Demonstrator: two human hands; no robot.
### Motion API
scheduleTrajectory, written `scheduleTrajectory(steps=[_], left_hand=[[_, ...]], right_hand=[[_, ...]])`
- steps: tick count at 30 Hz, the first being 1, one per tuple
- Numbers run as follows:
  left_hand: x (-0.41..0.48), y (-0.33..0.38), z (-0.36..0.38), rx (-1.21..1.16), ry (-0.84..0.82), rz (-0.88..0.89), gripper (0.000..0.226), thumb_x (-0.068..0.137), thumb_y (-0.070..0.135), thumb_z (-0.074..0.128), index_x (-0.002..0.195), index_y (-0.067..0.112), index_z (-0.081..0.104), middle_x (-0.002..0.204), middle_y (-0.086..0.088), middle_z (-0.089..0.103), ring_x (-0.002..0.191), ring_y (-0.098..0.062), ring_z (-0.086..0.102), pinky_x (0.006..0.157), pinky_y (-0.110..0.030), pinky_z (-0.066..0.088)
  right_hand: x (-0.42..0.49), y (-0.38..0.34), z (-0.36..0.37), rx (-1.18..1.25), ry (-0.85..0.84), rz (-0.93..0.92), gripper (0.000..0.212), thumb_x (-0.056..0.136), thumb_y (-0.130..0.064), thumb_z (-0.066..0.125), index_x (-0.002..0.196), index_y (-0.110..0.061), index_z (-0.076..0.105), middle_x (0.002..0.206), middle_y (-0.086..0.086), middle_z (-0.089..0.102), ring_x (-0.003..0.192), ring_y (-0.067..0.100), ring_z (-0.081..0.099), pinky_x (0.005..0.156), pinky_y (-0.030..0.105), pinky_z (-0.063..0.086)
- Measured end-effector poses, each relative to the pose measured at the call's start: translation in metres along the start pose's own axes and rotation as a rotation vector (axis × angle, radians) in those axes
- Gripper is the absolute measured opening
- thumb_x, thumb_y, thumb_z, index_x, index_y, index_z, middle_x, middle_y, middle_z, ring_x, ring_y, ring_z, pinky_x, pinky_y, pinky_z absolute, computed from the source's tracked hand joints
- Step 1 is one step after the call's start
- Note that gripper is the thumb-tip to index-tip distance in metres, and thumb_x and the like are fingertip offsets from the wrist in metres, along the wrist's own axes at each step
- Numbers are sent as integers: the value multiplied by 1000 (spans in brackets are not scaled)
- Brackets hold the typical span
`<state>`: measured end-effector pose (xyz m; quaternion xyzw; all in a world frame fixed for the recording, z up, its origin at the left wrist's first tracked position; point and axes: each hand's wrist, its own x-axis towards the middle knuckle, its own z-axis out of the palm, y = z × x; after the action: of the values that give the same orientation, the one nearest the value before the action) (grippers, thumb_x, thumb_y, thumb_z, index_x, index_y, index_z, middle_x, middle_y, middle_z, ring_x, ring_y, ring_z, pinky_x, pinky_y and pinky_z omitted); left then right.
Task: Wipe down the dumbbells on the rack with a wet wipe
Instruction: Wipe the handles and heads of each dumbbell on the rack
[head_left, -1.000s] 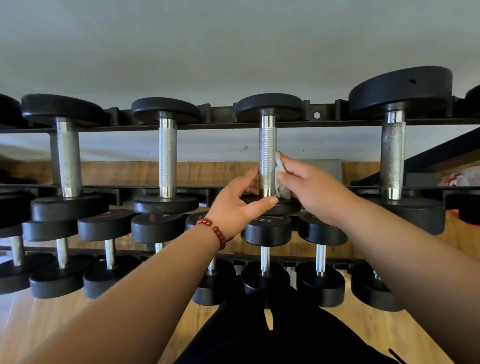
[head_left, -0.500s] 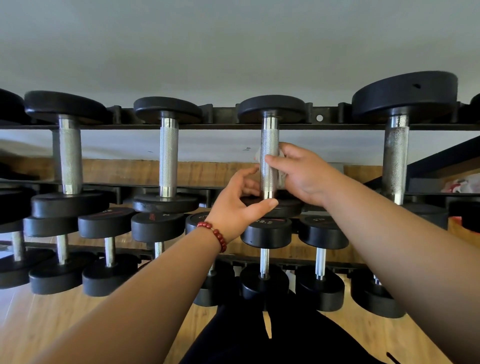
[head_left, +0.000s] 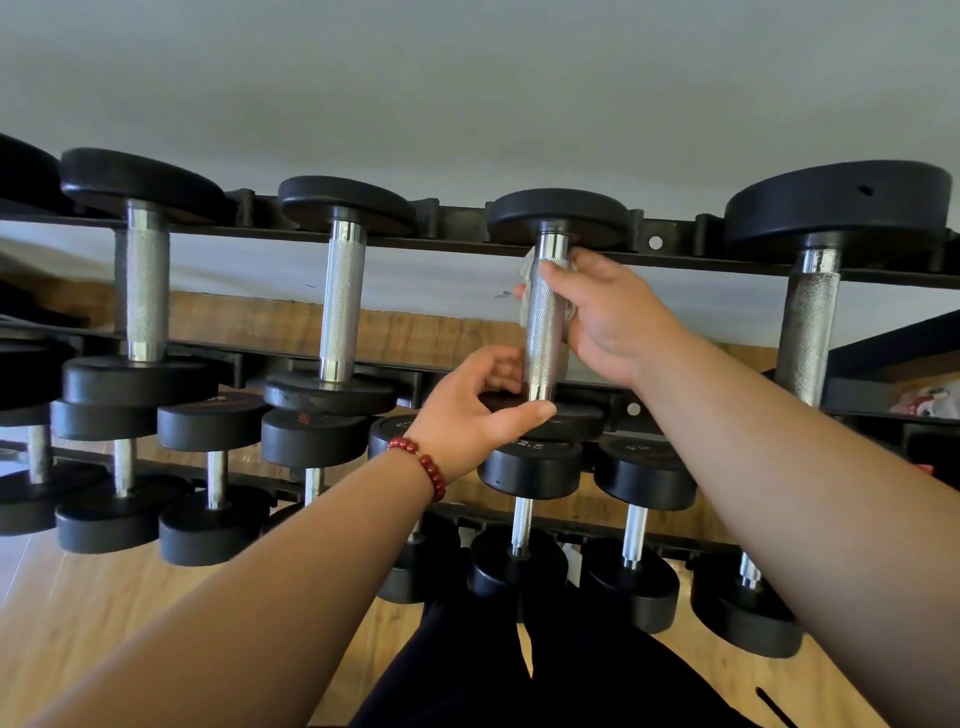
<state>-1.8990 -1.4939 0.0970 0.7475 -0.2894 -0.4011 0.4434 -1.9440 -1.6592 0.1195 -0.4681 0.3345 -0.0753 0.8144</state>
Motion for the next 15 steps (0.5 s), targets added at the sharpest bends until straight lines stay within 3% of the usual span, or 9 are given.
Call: scheduleTrajectory(steps=[6, 9, 12, 15], left_hand=[[-1, 0, 1, -8, 27, -3, 54, 58, 63, 66, 106, 44, 50, 107, 14, 62, 99, 4, 59, 87, -12, 46], [-3, 0, 3, -15, 58, -2, 51, 60, 62, 66, 105, 44, 51, 107, 16, 63, 100, 6, 59, 89, -12, 46], [-10, -3, 6, -42, 114, 4, 39, 77, 51, 64, 112, 36, 57, 111, 14, 64, 104, 4, 59, 93, -16, 47], [-16, -7, 9, -46, 132, 11, 28, 93, 40, 46, 118, 33, 57, 114, 13, 63, 107, 3, 57, 92, -14, 45]], right_hand=[[-15, 18, -11, -146, -45, 59, 27, 96, -2, 52, 122, -6, 56, 106, 6, 67, 101, 19, 65, 97, 40, 50], [-3, -1, -8, -58, -18, 37, 20, 96, 0, 51, 113, -8, 58, 104, 9, 64, 101, 20, 64, 97, 39, 49], [-2, -1, -3, -30, 15, 15, 20, 97, -2, 51, 113, -11, 58, 103, 6, 64, 101, 18, 63, 96, 36, 48], [-24, 16, -6, -171, -27, 57, 22, 96, -6, 54, 115, -18, 58, 111, 5, 67, 106, 18, 64, 98, 37, 49]])
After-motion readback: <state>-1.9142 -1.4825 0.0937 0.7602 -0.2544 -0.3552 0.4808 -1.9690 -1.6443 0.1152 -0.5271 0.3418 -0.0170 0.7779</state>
